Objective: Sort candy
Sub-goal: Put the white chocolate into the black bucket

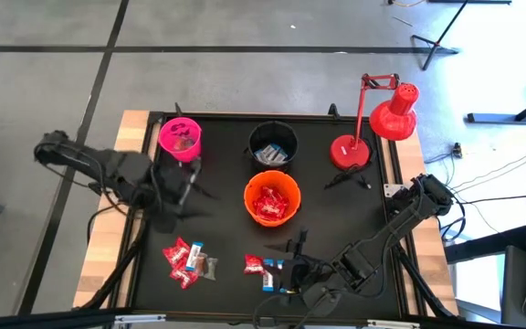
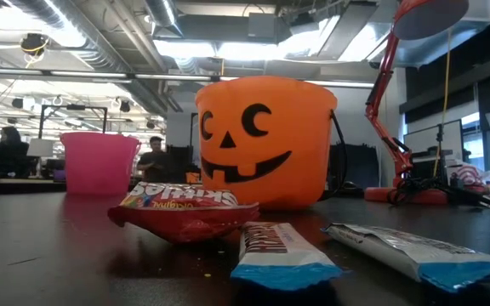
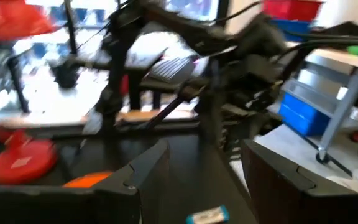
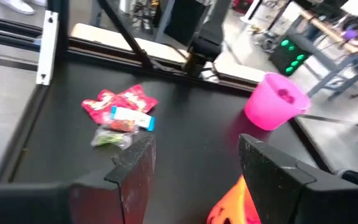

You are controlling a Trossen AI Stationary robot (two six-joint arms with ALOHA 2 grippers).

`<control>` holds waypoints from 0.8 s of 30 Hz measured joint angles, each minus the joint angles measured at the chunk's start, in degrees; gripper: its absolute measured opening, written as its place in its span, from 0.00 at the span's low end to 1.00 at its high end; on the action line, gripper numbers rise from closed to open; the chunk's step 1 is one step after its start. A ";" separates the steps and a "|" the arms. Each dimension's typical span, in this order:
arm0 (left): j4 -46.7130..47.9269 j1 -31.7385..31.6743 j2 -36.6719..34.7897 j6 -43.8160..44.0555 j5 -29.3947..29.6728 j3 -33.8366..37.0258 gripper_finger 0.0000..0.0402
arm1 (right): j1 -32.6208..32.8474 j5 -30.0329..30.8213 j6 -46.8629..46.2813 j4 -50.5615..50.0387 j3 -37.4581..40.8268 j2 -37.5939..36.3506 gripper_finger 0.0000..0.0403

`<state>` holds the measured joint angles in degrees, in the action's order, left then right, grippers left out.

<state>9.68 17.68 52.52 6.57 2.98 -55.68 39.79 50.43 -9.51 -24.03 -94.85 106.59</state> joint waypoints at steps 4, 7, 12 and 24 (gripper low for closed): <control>-6.21 7.06 4.80 -3.22 4.72 0.00 0.46 | 0.00 -3.33 -1.31 -0.11 0.00 0.00 0.56; -9.48 11.81 7.87 -4.52 8.01 0.00 0.46 | 0.00 -6.30 -2.49 -0.12 0.00 0.00 0.56; -12.26 18.86 11.82 -5.41 13.56 0.00 0.46 | -0.01 -9.88 -4.05 -0.15 0.00 0.00 0.56; -12.44 30.74 17.31 -4.15 27.48 -2.21 0.46 | 1.53 -21.94 -15.35 -7.83 0.00 0.62 0.56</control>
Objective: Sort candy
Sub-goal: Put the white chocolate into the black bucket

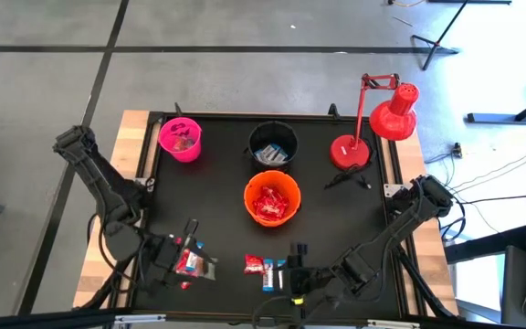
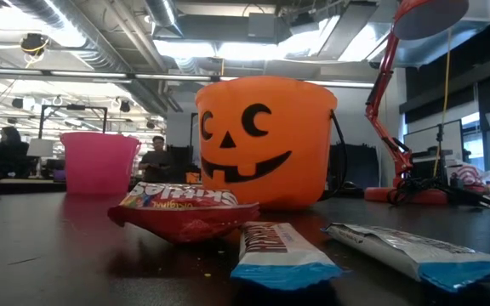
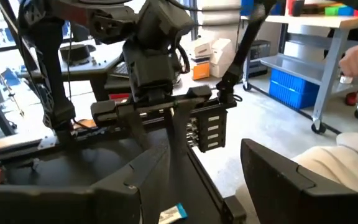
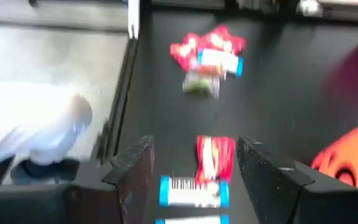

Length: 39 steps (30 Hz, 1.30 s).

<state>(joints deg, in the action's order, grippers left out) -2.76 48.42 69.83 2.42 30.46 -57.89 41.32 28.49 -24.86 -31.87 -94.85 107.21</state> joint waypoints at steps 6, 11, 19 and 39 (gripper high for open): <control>0.03 1.75 0.96 3.78 3.20 -0.02 0.46 | 3.28 -0.23 -3.94 -5.57 0.00 3.57 0.56; 0.26 1.95 3.06 4.97 4.11 -0.02 0.46 | 5.27 -0.92 -4.90 -6.36 0.00 8.29 0.56; -0.42 1.93 7.73 8.10 8.24 -0.02 0.46 | 5.53 -3.86 -5.56 -7.04 0.00 16.89 0.56; -0.90 1.84 9.61 9.67 11.03 -0.02 0.46 | 4.50 -1.53 -6.93 -7.24 3.63 19.31 0.35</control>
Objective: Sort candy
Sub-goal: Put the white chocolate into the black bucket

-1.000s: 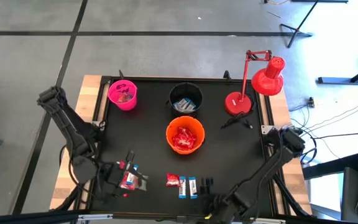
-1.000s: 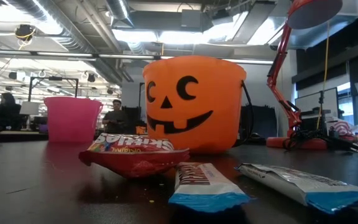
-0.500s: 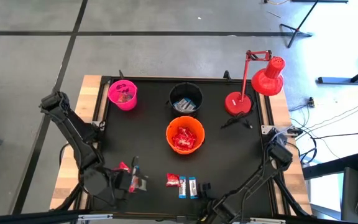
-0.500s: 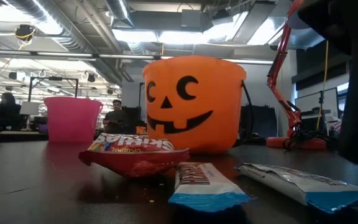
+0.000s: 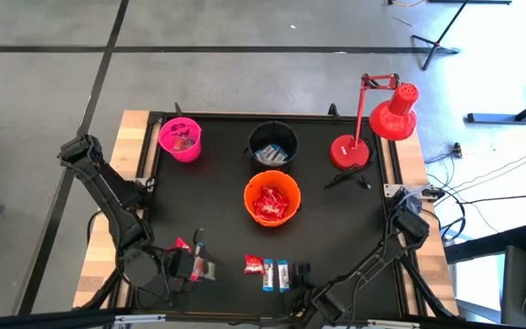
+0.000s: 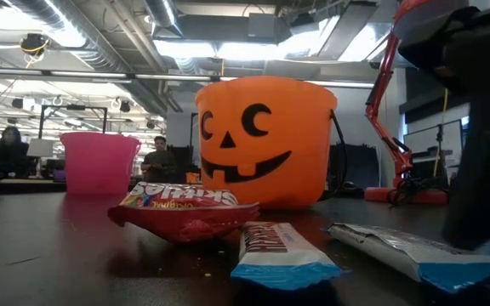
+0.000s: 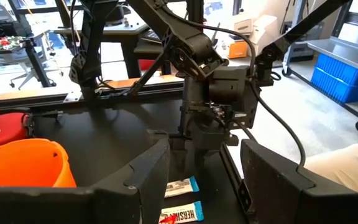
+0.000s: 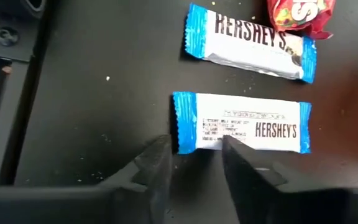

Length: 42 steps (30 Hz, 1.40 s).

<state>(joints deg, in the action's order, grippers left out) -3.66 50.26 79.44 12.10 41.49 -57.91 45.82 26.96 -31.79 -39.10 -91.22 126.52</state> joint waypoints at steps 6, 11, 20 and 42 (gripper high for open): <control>0.00 0.00 0.00 1.07 0.41 0.00 0.46 | 0.00 -0.45 0.09 2.03 0.11 -0.02 0.12; 0.04 0.00 0.00 1.07 1.05 0.00 0.46 | -0.07 -0.61 -0.10 2.93 0.15 -0.02 0.02; 0.14 0.00 0.00 1.06 1.05 0.00 0.46 | -0.04 2.04 -1.38 2.99 0.20 -4.40 0.00; 0.24 0.00 0.00 1.27 1.10 0.00 0.46 | 1.70 33.00 9.65 3.10 0.15 -24.55 0.00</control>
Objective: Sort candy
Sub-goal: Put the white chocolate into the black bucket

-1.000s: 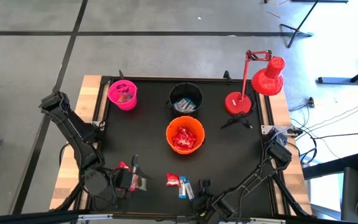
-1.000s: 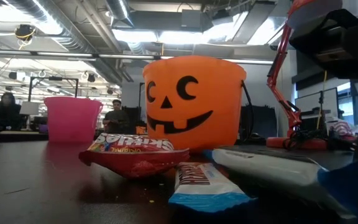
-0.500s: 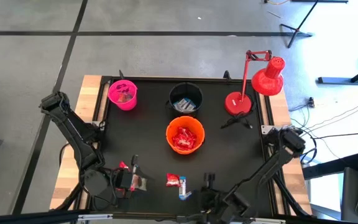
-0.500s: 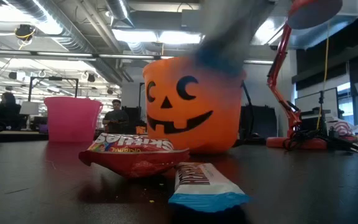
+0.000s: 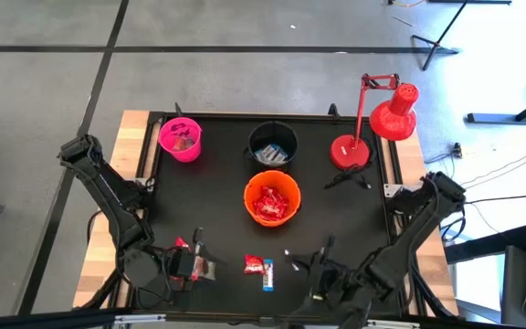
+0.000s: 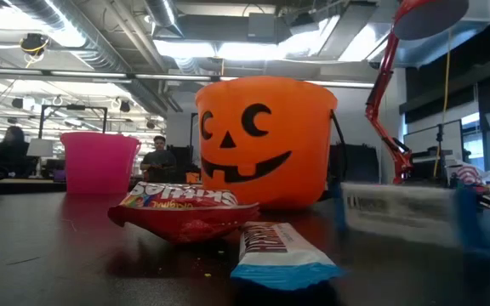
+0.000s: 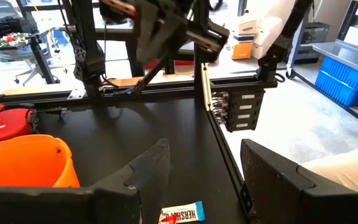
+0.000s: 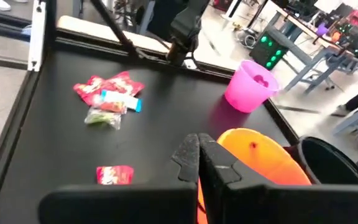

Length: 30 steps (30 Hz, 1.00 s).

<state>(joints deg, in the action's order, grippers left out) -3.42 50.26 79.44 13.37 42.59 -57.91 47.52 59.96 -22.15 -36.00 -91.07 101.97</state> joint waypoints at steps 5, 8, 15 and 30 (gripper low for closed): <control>0.35 0.00 0.00 0.02 0.00 0.00 0.46 | -2.68 -7.65 2.05 -0.40 -0.09 -1.49 0.00; 0.39 0.00 0.00 0.02 -0.01 0.00 0.46 | -4.16 -17.54 1.37 -2.49 -0.09 -0.49 0.00; 0.33 0.02 -0.02 0.14 -0.01 0.52 0.46 | -5.59 -32.95 -12.44 -11.02 -0.07 6.53 0.06; 0.39 0.00 -0.02 1.55 -0.02 1.18 0.46 | -5.66 -41.56 -27.60 -23.34 0.00 18.18 0.54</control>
<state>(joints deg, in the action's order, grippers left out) -3.03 50.26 79.42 14.91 42.57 -56.73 41.86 18.40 -49.75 -59.34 -91.07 120.16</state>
